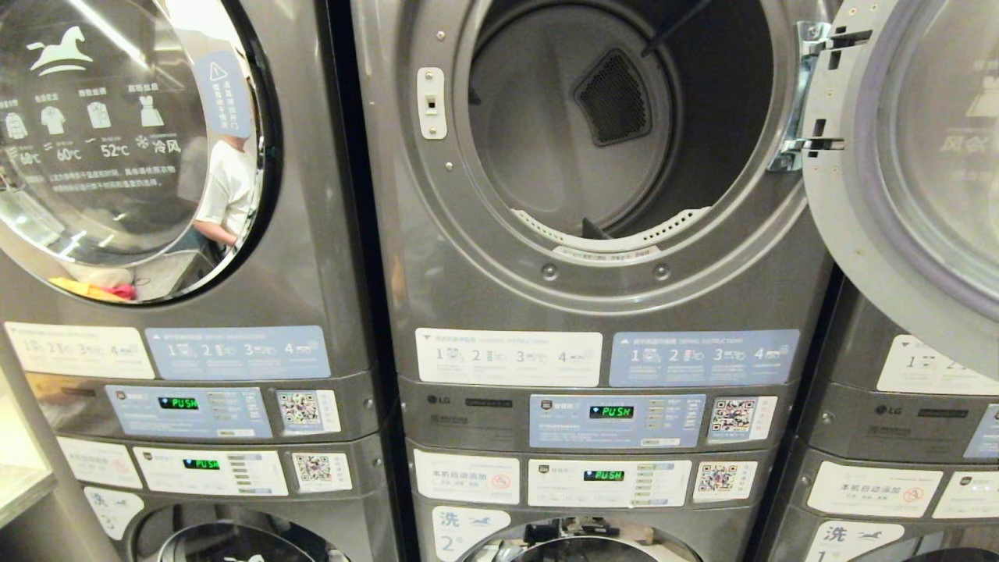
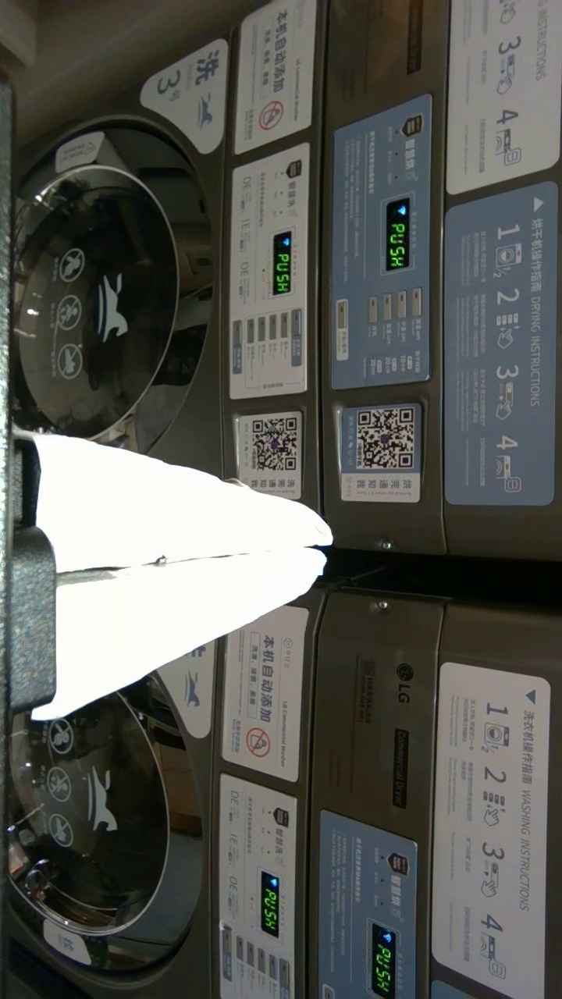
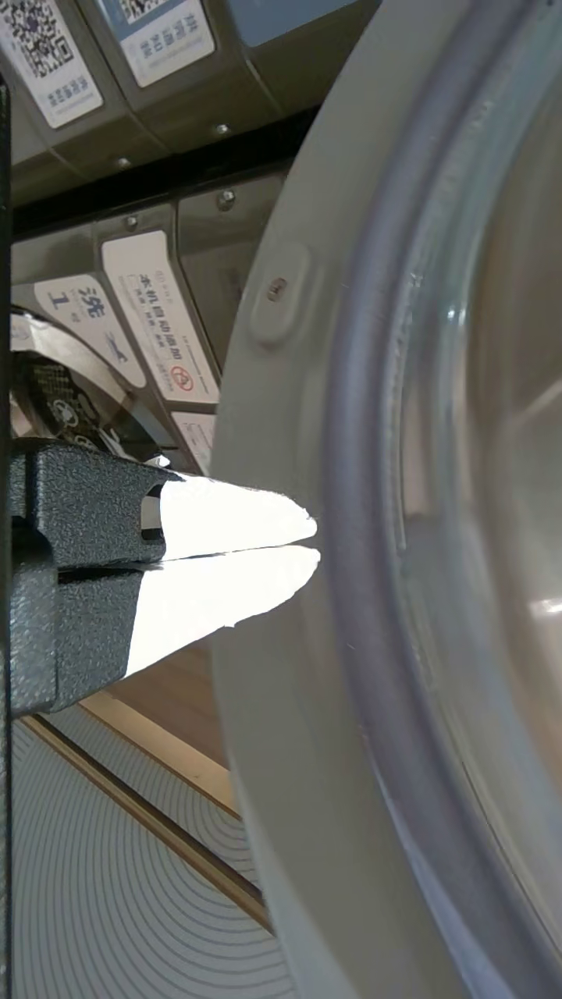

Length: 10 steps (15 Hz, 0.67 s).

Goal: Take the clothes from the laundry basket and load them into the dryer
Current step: Open the dryer

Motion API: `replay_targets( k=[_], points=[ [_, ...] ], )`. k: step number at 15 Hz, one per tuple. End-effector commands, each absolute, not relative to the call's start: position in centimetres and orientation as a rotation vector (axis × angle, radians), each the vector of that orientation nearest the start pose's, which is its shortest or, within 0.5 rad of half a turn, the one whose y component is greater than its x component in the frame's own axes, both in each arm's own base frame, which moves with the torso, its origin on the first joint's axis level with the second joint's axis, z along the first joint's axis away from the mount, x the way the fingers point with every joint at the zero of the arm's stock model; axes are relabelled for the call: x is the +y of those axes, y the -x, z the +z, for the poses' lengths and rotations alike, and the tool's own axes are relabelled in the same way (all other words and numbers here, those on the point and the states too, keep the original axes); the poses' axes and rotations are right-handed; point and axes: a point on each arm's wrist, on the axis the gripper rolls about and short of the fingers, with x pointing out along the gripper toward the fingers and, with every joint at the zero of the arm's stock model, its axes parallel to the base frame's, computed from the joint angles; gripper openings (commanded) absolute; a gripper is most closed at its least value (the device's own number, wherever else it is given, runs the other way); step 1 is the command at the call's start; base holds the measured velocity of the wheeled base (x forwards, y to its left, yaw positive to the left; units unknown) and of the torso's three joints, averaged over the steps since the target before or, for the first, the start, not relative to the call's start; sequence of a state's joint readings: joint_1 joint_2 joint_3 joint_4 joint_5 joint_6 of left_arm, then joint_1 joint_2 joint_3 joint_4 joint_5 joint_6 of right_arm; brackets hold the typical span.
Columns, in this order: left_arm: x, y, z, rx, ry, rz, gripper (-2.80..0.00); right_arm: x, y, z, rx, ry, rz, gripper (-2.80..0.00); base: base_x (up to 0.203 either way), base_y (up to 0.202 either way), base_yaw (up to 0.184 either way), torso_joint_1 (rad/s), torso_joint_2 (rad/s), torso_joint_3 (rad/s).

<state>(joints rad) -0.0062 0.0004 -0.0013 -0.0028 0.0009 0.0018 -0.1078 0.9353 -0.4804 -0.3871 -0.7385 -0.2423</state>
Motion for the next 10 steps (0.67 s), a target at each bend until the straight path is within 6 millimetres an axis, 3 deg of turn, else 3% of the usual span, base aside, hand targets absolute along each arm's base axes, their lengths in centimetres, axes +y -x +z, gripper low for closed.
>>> replay_targets(
  k=[1,5,10],
  points=[
    [0.0,2.3,7.6,-0.005,-0.002,-0.005,-2.80,-2.8,-10.8,22.4,0.182,0.254,-0.842,-2.80,0.000,0.000,0.000,0.000,0.00,0.000],
    [0.0,2.3,7.6,-0.005,-0.002,-0.006,-2.80,-2.9,-10.8,21.6,0.204,0.245,-0.823,-2.80,0.000,0.000,0.000,0.000,0.00,0.000],
    [0.0,2.3,7.6,-0.005,-0.002,-0.005,-2.80,-1.8,-9.0,17.6,0.237,0.233,-0.418,-2.80,0.000,0.000,0.000,0.000,0.00,0.000]
  ],
)
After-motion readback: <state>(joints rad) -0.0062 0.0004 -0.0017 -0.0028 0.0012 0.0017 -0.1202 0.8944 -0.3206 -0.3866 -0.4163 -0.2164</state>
